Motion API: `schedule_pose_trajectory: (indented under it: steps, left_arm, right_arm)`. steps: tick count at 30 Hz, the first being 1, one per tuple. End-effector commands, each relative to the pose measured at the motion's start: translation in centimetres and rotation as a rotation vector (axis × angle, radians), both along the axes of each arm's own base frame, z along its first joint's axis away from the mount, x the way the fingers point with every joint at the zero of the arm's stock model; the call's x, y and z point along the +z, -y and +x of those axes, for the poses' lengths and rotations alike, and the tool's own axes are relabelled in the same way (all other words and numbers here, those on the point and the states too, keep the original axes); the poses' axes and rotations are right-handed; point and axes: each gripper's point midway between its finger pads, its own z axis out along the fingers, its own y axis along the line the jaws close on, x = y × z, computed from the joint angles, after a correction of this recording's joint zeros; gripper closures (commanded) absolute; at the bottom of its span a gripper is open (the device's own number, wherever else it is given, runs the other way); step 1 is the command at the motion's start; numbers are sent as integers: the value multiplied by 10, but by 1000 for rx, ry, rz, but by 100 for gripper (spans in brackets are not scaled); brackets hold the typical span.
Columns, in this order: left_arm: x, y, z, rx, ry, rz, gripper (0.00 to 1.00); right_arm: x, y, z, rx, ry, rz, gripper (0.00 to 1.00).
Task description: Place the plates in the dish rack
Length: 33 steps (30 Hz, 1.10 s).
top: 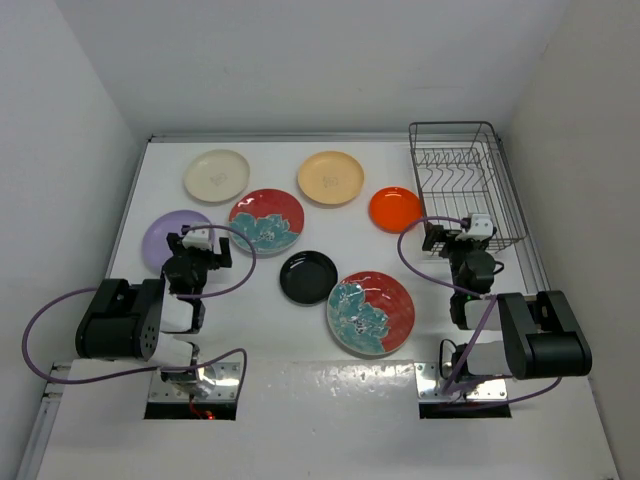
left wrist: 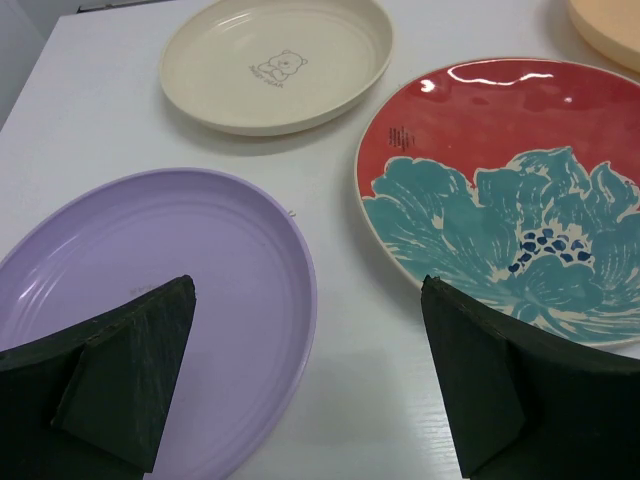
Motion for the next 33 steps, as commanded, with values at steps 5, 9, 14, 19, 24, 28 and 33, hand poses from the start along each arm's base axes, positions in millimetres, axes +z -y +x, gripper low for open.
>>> schedule_pose_trajectory:
  steps: [5, 9, 14, 19, 24, 28, 33]
  left_arm:
    - [22, 1, 9, -12, 81, -13, 0]
    - [30, -1, 10, -2, 93, -12, 0]
    - [33, 4, 30, -33, -70, 64, 0]
    - [70, 6, 13, -71, -12, 185, 0]
    - [100, 20, -5, -148, 6, 199, 0]
    - [139, 26, -12, -178, 72, 200, 0]
    - [160, 38, -16, -247, 32, 179, 0]
  right_arm:
    - [-83, -3, -44, -3, -299, 57, 0]
    - [-84, -3, -44, -2, -301, 58, 0]
    - [-82, -4, -43, 0, -293, 58, 0]
    - [-78, -15, -47, 81, -279, 33, 0]
    - [-68, -28, -59, 159, -209, -16, 0]
    - [-62, -36, -60, 211, -212, -37, 0]
    - [-40, -49, -46, 295, -239, -65, 0]
